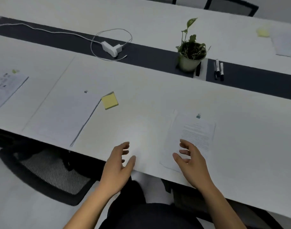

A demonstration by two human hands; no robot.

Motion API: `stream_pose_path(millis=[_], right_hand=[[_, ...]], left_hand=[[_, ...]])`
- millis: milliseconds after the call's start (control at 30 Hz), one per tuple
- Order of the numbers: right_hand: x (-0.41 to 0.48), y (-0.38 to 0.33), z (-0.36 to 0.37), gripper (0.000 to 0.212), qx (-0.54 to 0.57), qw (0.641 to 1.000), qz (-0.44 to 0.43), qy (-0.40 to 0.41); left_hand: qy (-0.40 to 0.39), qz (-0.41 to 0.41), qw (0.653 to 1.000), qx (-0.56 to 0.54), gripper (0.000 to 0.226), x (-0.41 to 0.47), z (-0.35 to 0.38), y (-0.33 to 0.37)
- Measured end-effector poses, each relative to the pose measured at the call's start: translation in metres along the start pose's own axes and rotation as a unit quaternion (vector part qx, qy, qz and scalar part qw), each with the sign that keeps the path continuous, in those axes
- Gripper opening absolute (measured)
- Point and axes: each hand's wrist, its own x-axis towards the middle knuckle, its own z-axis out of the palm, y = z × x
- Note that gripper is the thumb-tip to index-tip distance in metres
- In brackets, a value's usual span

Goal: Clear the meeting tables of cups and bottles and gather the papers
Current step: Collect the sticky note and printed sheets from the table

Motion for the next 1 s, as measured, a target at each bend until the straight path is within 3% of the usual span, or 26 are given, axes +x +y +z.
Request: stream_pose_path(millis=[200, 300, 467, 567, 667, 867, 1000], right_hand=[[0.043, -0.024, 0.056, 0.054, -0.021, 0.998, 0.051, 0.039], [0.066, -0.003, 0.082, 0.063, -0.123, 0.989, 0.083, 0.005], [0.082, 0.048, 0.126, 0.08, -0.301, 0.937, 0.164, -0.071], [0.077, 0.067, 0.146, 0.08, -0.349, 0.923, 0.152, -0.054], [0.071, 0.071, 0.154, 0.082, -0.349, 0.925, 0.147, -0.042], [0.07, 0.063, 0.136, 0.072, -0.289, 0.946, 0.131, -0.067], [0.079, 0.076, 0.098, 0.059, -0.186, 0.965, 0.151, 0.108]], left_hand=[[-0.127, 0.087, 0.978, 0.141, 0.053, 0.129, -0.055, -0.029], [-0.161, 0.124, 0.948, 0.246, 0.061, 0.188, -0.061, -0.053], [-0.166, 0.086, 0.913, 0.364, 0.075, 0.269, -0.053, -0.09], [-0.165, 0.026, 0.896, 0.411, 0.091, 0.293, -0.049, -0.103], [-0.178, 0.028, 0.881, 0.438, 0.096, 0.286, -0.035, -0.111], [-0.26, 0.145, 0.838, 0.457, 0.091, 0.219, 0.003, -0.119], [-0.258, 0.166, 0.852, 0.423, 0.077, 0.179, 0.02, -0.122]])
